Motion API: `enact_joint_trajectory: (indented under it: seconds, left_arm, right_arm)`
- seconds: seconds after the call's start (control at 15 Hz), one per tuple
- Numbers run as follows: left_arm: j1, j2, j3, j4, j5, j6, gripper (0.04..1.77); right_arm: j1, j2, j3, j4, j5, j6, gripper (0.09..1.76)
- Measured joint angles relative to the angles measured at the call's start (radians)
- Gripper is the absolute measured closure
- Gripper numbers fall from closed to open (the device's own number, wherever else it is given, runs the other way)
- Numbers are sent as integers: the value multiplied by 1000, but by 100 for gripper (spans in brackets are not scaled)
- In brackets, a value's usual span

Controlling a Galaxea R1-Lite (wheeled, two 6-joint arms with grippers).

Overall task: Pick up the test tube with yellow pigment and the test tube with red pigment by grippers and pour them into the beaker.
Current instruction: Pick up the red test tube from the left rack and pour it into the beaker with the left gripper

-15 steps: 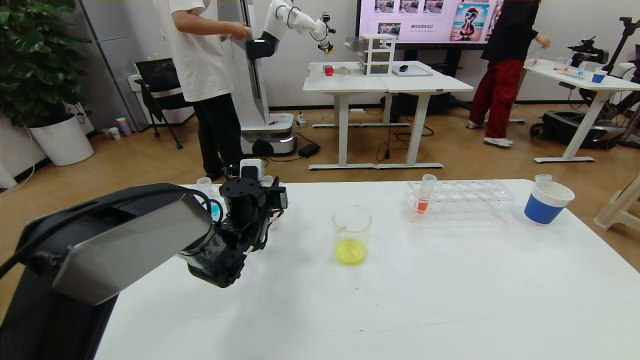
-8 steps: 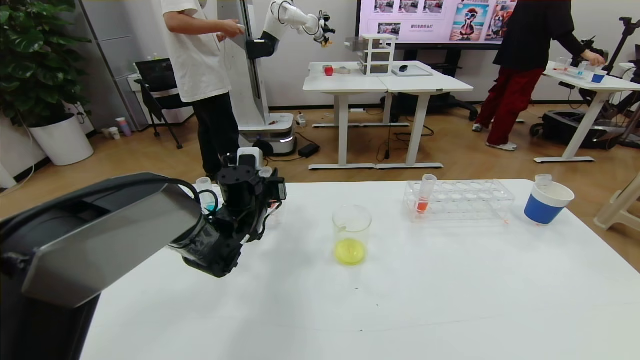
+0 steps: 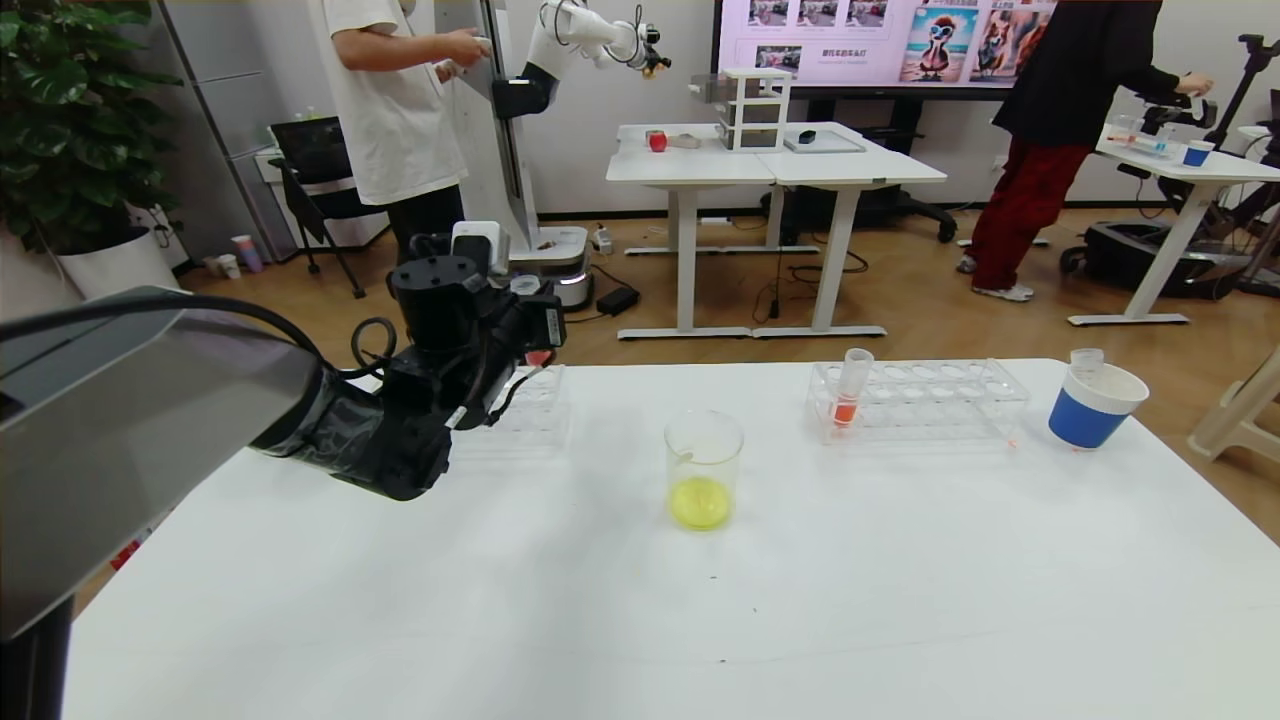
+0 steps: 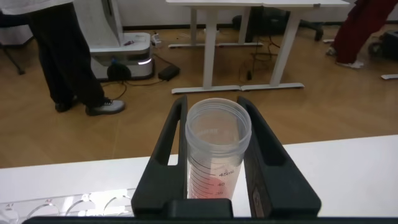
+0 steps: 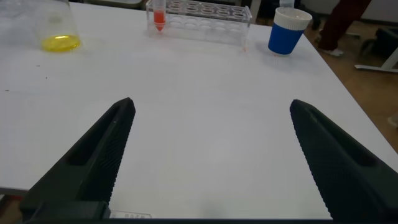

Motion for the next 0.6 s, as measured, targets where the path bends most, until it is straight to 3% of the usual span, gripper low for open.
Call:
enact_joint_trajectory:
  seconds: [0.2, 0.47, 0.6]
  left_arm:
    - [-11, -13, -3, -31, -201, 86, 128]
    - [-48, -8, 3, -167, -497, 284, 128]
    - [-91, 4, 25, -208, -559, 358, 128]
  right_arm:
    - [0, 0, 0, 0, 0, 0, 11]
    - [0, 0, 0, 0, 0, 0, 11]
    - [0, 0, 0, 0, 0, 0, 11]
